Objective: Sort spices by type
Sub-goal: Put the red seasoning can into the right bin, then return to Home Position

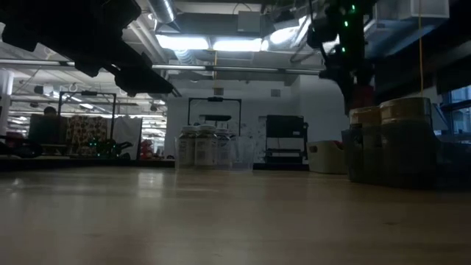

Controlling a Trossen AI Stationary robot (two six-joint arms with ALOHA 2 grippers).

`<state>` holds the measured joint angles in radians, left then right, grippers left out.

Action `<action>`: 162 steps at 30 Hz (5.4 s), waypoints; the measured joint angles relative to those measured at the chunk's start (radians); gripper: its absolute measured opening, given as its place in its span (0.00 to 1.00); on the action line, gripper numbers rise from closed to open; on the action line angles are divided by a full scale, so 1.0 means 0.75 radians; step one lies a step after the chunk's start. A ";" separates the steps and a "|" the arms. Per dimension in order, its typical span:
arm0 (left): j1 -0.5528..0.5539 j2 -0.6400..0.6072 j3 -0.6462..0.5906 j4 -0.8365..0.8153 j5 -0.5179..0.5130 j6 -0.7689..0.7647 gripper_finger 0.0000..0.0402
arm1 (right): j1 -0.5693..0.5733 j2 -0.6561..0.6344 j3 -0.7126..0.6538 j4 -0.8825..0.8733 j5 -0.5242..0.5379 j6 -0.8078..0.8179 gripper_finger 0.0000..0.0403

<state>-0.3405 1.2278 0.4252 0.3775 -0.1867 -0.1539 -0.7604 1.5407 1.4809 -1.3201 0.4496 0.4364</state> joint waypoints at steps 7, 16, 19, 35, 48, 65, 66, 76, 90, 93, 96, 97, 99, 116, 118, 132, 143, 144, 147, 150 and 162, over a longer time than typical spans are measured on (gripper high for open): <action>0.001 0.000 0.000 0.000 0.000 0.013 0.87 | -0.140 0.000 -0.162 0.143 -0.091 -0.031 0.53; 0.001 0.000 0.000 0.000 0.000 0.011 0.87 | -0.237 0.000 -0.273 0.319 -0.138 -0.066 0.53; 0.001 0.000 0.000 0.000 0.000 0.011 0.87 | -0.247 0.000 -0.310 0.373 -0.138 -0.066 0.53; 0.001 0.000 0.000 0.001 0.000 0.010 0.87 | -0.273 -0.004 -0.559 0.741 -0.204 -0.093 0.53; 0.001 0.000 0.000 0.000 0.000 0.008 0.87 | -0.270 -0.003 -0.572 0.770 -0.195 -0.090 0.58; 0.001 0.000 0.000 0.000 0.000 0.010 0.87 | -0.268 0.002 -0.577 0.743 -0.120 -0.070 0.65; 0.001 0.000 0.000 0.000 0.000 0.010 0.87 | -0.268 0.002 -0.577 0.744 -0.107 -0.071 0.66; 0.001 0.000 0.000 0.001 0.000 0.002 0.87 | -0.268 -0.136 -0.573 0.751 -0.054 -0.154 0.68; 0.001 0.000 -0.001 0.007 0.000 -0.005 0.87 | -0.148 -0.538 -0.571 0.787 -0.463 -0.331 0.68; 0.001 0.000 -0.001 0.011 0.000 0.000 0.87 | -0.046 -0.601 -0.569 0.829 -0.512 -0.337 0.68; 0.001 0.000 -0.001 0.011 0.000 -0.006 0.87 | 0.067 -0.638 -0.569 0.838 -0.521 -0.349 0.68; 0.001 0.000 -0.001 0.012 0.000 -0.008 0.87 | 0.106 -0.645 -0.569 0.845 -0.521 -0.352 0.68; 0.000 0.000 -0.001 0.019 0.000 -0.007 0.87 | 0.180 -0.647 -0.569 0.850 -0.525 -0.361 0.68; 0.126 -0.016 -0.001 0.205 -0.038 0.076 0.63 | 0.865 -0.679 -0.826 1.082 -0.565 -0.276 0.22; 0.126 -0.036 -0.001 0.204 -0.037 0.105 0.51 | 0.926 -0.716 -0.858 1.095 -0.525 -0.273 0.13; 0.126 -0.345 -0.150 0.137 -0.037 0.211 0.04 | 1.277 -1.197 -1.176 1.222 -0.250 -0.196 0.05; 0.124 -0.553 -0.446 0.450 -0.036 0.179 0.01 | 1.319 -1.454 -1.486 1.595 -0.495 -0.352 0.02; 0.124 -0.563 -0.465 0.475 -0.036 0.177 0.00 | 1.319 -1.471 -1.507 1.601 -0.495 -0.362 0.02; 0.124 -0.590 -0.526 0.513 -0.036 0.176 0.01 | 1.319 -1.528 -1.560 1.631 -0.496 -0.384 0.01; 0.125 -0.613 -0.554 0.557 -0.039 0.170 0.01 | 1.319 -1.585 -1.603 1.637 -0.484 -0.386 0.01; 0.126 -0.722 -0.554 0.476 -0.068 0.204 0.01 | 1.319 -1.706 -1.832 1.888 -0.472 -0.443 0.02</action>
<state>-0.2459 0.6866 0.0097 0.7342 -0.2378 -0.0011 0.2287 0.2610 0.1067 0.0958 0.0957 0.1043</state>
